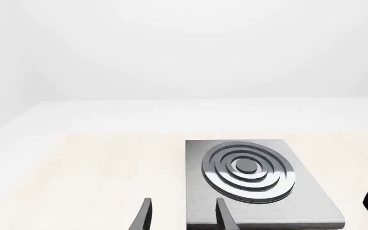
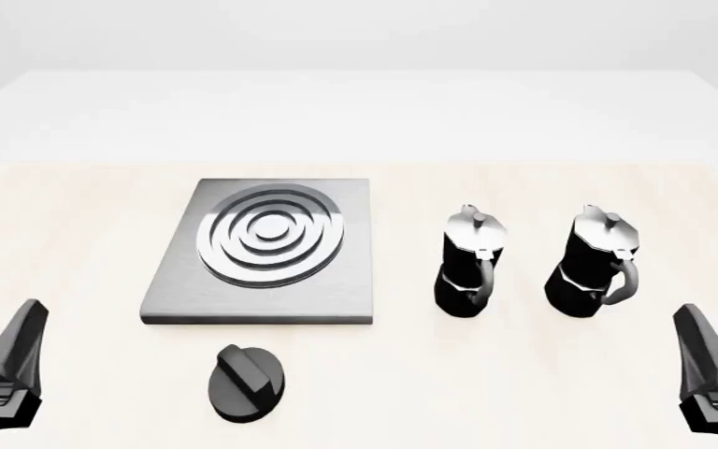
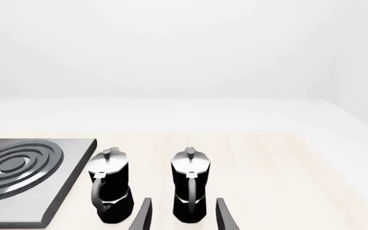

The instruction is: Turn off the stove.

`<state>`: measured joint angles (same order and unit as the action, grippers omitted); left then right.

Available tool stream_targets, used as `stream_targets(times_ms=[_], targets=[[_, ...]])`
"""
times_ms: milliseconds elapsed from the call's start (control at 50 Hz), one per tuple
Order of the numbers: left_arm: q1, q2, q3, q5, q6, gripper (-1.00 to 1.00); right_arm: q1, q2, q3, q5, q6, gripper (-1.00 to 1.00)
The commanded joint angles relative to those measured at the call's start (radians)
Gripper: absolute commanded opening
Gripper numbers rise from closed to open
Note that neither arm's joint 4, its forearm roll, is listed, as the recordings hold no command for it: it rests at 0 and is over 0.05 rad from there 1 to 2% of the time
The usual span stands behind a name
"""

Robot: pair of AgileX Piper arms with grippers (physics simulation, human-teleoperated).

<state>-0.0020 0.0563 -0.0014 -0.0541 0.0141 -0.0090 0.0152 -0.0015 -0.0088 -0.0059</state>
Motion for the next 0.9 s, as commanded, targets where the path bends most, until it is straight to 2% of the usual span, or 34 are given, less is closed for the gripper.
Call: stream_targets(times_ms=[20,380,460,520,560,700,740,900], targets=[[0.002,-0.048,-0.003,0.052,-0.013,1.0,0.006,0.007,-0.002,-0.008,0.006,1.0],[-0.002,-0.051,-0.009,0.062,-0.008,1.0,0.016,0.041,0.0,-0.043,0.006,1.0],[0.002,-0.033,-0.023,0.065,-0.028,1.0,0.019,0.04,0.0,-0.043,0.006,1.0],[0.019,0.008,-0.041,0.056,-0.049,1.0,0.021,0.038,0.001,-0.041,0.006,1.0],[-0.008,0.024,-0.047,0.055,-0.022,1.0,0.023,0.035,0.001,-0.037,0.007,1.0],[-0.04,0.132,-0.098,0.036,-0.038,1.0,0.025,0.012,0.0,-0.018,0.008,1.0],[-0.045,0.106,-0.117,0.065,-0.02,1.0,0.026,0.012,0.0,-0.018,0.008,1.0],[-0.097,0.243,-0.169,0.067,0.01,1.0,0.032,0.009,0.0,-0.011,0.007,1.0]])
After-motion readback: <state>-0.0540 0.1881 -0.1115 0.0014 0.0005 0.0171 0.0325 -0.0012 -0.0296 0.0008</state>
